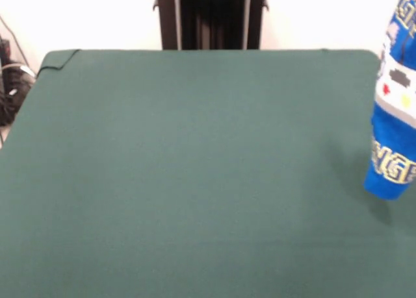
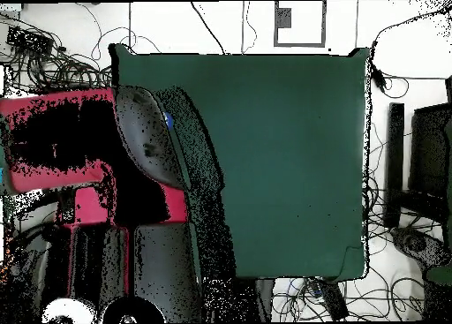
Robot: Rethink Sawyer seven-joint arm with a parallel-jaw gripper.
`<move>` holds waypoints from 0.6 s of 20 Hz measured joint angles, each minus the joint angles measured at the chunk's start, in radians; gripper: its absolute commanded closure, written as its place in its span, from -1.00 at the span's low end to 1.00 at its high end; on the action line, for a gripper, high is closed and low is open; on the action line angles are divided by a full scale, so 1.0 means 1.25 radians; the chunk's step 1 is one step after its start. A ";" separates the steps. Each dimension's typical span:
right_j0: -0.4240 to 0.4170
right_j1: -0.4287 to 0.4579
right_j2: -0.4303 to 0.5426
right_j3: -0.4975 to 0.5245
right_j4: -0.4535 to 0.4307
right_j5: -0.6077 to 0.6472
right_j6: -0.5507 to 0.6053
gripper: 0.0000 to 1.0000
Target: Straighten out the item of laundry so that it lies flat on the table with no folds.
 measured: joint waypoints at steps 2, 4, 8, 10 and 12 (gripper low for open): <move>0.013 0.012 -0.011 0.001 0.004 -0.002 0.032 1.00; 0.029 0.030 -0.025 0.003 0.009 -0.008 0.074 1.00; 0.038 0.047 -0.037 0.011 0.014 -0.022 0.111 1.00; 0.038 0.057 -0.040 0.022 0.019 -0.042 0.126 1.00; 0.037 0.066 -0.042 0.028 0.020 -0.056 0.127 1.00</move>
